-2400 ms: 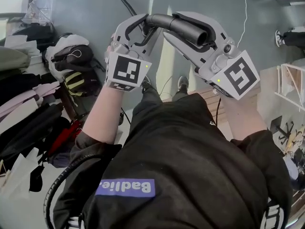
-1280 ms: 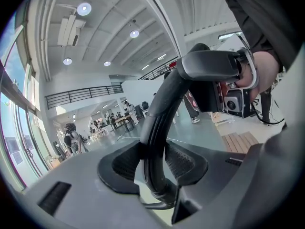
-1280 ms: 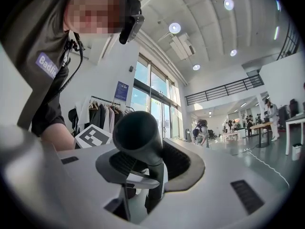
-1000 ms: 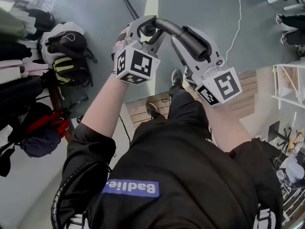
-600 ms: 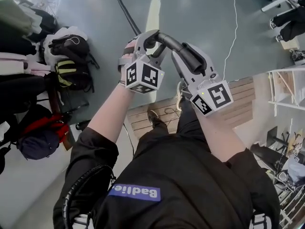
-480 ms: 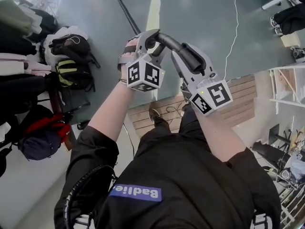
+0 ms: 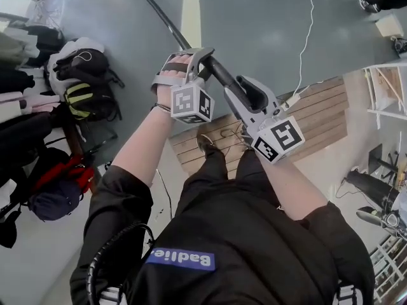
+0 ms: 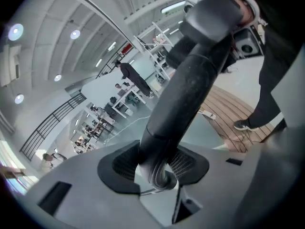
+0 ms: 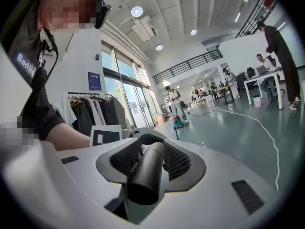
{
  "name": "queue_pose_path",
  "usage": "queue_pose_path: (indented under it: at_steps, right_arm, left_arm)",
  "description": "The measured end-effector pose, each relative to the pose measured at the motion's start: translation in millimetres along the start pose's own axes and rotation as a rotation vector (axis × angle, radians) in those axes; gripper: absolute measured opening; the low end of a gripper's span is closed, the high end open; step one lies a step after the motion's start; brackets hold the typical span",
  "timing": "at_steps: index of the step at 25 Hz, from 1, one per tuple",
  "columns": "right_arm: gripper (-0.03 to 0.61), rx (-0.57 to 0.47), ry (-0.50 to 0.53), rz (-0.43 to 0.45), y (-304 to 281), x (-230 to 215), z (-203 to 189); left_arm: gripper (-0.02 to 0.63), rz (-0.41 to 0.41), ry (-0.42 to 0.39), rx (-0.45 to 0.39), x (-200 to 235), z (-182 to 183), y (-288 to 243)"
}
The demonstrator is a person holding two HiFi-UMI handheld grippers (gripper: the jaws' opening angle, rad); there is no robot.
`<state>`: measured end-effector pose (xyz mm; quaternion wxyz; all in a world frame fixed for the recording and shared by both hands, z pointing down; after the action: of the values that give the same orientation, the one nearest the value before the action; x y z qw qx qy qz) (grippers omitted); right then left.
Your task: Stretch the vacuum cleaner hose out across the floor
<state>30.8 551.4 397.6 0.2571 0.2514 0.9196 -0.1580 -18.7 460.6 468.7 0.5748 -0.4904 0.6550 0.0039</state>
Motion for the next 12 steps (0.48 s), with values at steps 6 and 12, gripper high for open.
queue_pose_path:
  at_steps: [6,12]
  right_arm:
    - [0.155,0.253,-0.030,-0.051,32,-92,-62]
    - [0.156,0.459,-0.204,0.062,31,-126,-106]
  left_arm:
    - [0.178,-0.156,-0.189,0.103,-74,14,-73]
    - [0.178,-0.237,-0.238,0.141,-117,15,-110]
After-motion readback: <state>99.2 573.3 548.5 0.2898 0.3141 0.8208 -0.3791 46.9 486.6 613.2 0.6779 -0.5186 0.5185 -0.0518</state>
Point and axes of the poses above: the fingertips, and each gripper's own axes: y backward along the fingers, x to its left, z out of its top, the point moved 4 cm from there along y, backward along the fingers, and after that the axes turned 14 degrees about -y, right-handed, at the moved point
